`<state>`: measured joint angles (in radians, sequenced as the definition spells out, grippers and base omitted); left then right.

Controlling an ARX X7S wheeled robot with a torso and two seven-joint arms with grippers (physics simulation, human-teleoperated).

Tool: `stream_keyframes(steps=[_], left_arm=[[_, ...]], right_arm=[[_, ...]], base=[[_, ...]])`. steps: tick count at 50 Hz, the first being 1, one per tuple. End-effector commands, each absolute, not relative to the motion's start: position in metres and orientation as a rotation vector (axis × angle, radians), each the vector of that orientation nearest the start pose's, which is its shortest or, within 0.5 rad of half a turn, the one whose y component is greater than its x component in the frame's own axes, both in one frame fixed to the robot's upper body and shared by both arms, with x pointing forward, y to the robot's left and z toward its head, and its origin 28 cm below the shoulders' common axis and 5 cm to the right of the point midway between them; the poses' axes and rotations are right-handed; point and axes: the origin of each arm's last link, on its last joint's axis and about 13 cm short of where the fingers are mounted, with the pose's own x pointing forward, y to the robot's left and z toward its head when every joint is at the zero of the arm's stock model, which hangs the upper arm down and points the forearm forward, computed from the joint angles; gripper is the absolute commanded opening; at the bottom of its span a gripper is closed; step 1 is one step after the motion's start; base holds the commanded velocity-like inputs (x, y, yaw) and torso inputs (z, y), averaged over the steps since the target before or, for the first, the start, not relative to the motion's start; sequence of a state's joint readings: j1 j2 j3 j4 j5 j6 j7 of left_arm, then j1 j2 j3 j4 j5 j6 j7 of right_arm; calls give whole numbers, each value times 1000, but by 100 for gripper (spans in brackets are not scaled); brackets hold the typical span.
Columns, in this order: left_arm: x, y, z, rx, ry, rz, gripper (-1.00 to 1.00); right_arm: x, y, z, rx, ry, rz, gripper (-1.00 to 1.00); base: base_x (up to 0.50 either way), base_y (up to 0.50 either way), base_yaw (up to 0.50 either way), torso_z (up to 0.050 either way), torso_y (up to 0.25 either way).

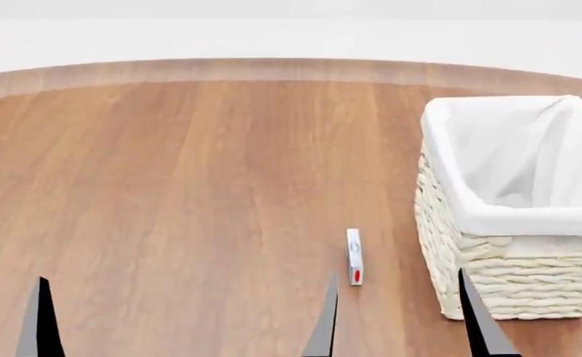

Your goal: Pick up the cream cheese box, and put it in the basket.

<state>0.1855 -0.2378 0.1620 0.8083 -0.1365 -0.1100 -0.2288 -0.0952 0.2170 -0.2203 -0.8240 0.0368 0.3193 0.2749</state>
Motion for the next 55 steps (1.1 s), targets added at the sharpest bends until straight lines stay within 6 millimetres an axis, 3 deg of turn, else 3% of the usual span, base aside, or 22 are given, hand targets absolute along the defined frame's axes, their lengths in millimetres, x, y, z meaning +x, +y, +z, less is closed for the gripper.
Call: stream_keyframes(steps=[1, 24, 43, 50, 55], left_arm=[[148, 200, 136, -36, -465, -75, 100], [148, 200, 136, -31, -465, -69, 100], [147, 200, 137, -27, -465, -69, 100], [147, 200, 138, -32, -470, -68, 100], [147, 201, 139, -37, -472, -68, 100]], right_arm=[[160, -83, 137, -57, -386, 22, 100], [161, -83, 137, -56, -374, 11, 100], [163, -82, 138, -72, -365, -9, 100], [171, -84, 155, -88, -384, -22, 100], [187, -85, 189, -123, -440, -30, 100]], base=[[500, 0, 0, 0, 10], [491, 0, 0, 0, 1], [0, 0, 0, 0, 0], [0, 0, 0, 0, 0], [0, 0, 0, 0, 0]])
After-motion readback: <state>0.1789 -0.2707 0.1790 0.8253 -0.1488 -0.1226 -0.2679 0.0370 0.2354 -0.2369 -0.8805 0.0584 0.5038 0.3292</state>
